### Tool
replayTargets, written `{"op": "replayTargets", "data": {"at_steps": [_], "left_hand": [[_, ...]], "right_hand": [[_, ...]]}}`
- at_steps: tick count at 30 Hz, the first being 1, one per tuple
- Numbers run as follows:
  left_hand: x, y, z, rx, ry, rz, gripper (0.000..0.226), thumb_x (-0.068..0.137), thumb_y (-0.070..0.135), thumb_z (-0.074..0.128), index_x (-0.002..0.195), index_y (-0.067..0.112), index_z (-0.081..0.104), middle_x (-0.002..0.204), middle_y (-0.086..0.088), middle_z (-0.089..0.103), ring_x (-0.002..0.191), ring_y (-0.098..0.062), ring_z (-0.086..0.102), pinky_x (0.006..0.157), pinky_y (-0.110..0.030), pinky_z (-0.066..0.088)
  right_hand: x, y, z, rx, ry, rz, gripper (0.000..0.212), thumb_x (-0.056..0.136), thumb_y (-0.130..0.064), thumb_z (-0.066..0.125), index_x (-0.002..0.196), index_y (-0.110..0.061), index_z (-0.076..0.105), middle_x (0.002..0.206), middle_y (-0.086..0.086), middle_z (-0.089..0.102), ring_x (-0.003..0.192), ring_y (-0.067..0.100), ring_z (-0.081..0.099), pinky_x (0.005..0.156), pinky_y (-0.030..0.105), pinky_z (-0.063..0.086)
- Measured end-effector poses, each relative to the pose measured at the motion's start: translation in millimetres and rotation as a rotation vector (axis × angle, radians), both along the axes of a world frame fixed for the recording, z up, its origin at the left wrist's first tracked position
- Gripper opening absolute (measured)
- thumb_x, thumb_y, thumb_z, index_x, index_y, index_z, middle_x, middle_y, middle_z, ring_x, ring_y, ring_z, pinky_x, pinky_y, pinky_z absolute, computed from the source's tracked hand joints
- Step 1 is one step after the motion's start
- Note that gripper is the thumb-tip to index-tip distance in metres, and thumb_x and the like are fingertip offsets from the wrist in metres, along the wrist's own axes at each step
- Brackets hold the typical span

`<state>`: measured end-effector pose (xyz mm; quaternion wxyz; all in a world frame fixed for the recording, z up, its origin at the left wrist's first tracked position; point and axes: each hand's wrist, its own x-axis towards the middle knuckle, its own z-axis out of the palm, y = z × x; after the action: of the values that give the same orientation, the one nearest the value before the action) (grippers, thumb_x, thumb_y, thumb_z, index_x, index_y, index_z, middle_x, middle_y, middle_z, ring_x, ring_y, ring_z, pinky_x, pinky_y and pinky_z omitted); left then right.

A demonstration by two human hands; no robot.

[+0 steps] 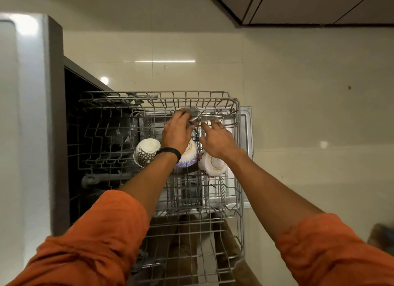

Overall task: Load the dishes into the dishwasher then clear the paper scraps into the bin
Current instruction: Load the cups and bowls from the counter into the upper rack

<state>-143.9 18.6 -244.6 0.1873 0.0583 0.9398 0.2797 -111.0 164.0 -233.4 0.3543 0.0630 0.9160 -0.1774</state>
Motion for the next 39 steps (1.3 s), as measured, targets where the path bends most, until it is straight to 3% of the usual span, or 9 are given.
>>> {"op": "replayTargets", "data": {"at_steps": [4, 8, 15, 20, 31, 39], "left_hand": [[2.5, -1.9, 1.9, -0.124, 0.003, -0.116, 0.052, 0.098, 0.029, 0.063, 0.147, 0.018, 0.049, 0.153, 0.001, 0.046, 0.130, -0.027, 0.051, 0.104, -0.043, 0.046], [9.8, -0.1, 13.5, -0.224, 0.011, -0.179, 0.056, 0.103, 0.032, 0.053, 0.154, 0.018, 0.037, 0.162, -0.001, 0.035, 0.146, -0.026, 0.034, 0.110, -0.047, 0.040], [32.5, -0.6, 64.0, -0.203, 0.023, -0.148, 0.047, 0.103, 0.034, 0.053, 0.146, 0.016, 0.049, 0.155, -0.004, 0.046, 0.136, -0.026, 0.047, 0.108, -0.043, 0.045], [63.5, -3.0, 132.5, -0.196, 0.071, -0.029, 0.042, 0.104, 0.038, 0.049, 0.140, 0.017, 0.054, 0.150, -0.002, 0.051, 0.132, -0.025, 0.051, 0.104, -0.042, 0.046], [169.7, -69.1, 298.8, -0.161, 0.349, 0.302, 0.042, 0.105, 0.037, 0.051, 0.142, 0.019, 0.057, 0.147, -0.003, 0.055, 0.131, -0.024, 0.052, 0.106, -0.039, 0.045], [275.8, -173.3, 341.9, -0.286, 0.449, 0.607, 0.041, 0.105, 0.040, 0.049, 0.140, 0.021, 0.060, 0.145, -0.002, 0.058, 0.132, -0.024, 0.054, 0.107, -0.042, 0.046]], "right_hand": [[-0.4, -1.2, 1.1, 0.005, -0.022, 0.003, 0.061, 0.105, -0.038, 0.039, 0.161, -0.025, 0.018, 0.169, 0.015, 0.010, 0.154, 0.035, 0.014, 0.122, 0.055, 0.023], [3.8, -2.6, 12.5, 0.006, -0.001, 0.017, 0.062, 0.105, -0.041, 0.040, 0.161, -0.024, 0.021, 0.167, 0.013, 0.018, 0.154, 0.035, 0.017, 0.121, 0.055, 0.026], [21.4, 5.1, 67.6, -0.034, 0.107, 0.009, 0.057, 0.103, -0.043, 0.046, 0.155, -0.023, 0.034, 0.162, 0.010, 0.033, 0.149, 0.032, 0.029, 0.117, 0.053, 0.034], [39.9, 6.7, 137.3, -0.102, 0.273, 0.067, 0.048, 0.103, -0.040, 0.050, 0.148, -0.024, 0.044, 0.149, 0.006, 0.050, 0.136, 0.029, 0.046, 0.111, 0.048, 0.040], [104.0, -53.6, 276.3, -0.405, 0.537, 0.301, 0.042, 0.101, -0.043, 0.052, 0.138, -0.023, 0.056, 0.133, 0.003, 0.062, 0.122, 0.024, 0.056, 0.100, 0.041, 0.047], [151.3, -152.1, 325.4, -0.659, 0.526, 0.529, 0.040, 0.100, -0.041, 0.057, 0.135, -0.023, 0.058, 0.124, 0.004, 0.064, 0.106, 0.022, 0.062, 0.091, 0.045, 0.054]]}}
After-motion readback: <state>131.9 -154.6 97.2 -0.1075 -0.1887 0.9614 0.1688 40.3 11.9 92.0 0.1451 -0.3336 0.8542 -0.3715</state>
